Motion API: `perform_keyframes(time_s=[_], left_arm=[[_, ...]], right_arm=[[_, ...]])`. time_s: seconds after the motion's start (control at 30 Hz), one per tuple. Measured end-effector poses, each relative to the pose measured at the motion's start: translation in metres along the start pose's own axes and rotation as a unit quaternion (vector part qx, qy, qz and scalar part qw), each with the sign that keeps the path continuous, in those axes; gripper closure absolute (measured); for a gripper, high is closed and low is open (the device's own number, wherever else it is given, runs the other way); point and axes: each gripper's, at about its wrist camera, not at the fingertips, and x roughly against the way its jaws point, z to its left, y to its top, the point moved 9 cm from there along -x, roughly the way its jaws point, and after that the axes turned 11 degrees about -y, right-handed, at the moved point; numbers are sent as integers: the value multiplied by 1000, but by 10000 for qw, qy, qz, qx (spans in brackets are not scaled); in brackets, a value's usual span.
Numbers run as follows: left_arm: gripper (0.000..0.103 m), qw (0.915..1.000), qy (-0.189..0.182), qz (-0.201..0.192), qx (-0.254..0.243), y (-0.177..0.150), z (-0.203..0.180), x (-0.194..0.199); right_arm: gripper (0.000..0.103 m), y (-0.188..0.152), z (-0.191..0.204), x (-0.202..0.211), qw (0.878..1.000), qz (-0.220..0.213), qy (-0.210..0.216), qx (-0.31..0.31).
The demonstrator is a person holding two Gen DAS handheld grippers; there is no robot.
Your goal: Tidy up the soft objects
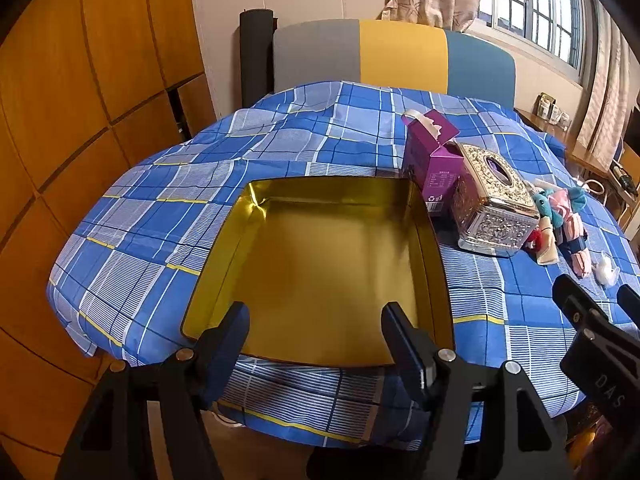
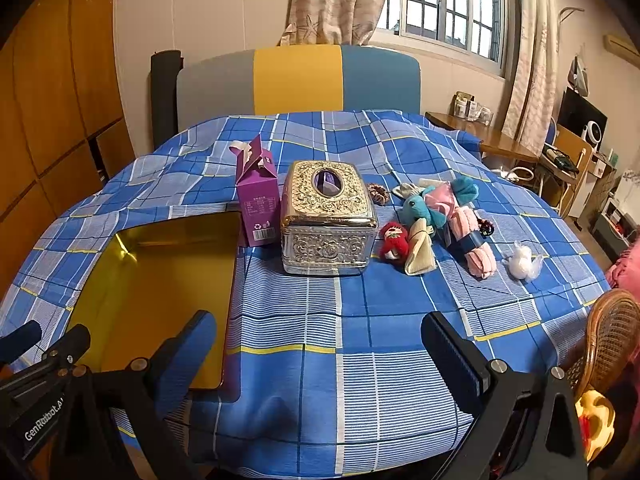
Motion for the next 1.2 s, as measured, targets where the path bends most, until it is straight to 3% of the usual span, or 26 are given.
perform_keyframes(time_s=[0.8,1.03,1.2], left_arm=[[33,9998,-65,190,-40,-5,-9,-13],[33,9987,-155,426,-216,-11,-28,-29],[33,9954,-360,684,-562,-19,-58,-45]], right_arm=[[0,-4,-8,-11,9999,112,30,-99],[0,-9,-22,-23,9996,215,-31,-201],[0,-23,-54,-51,9977,468,-211,-440]])
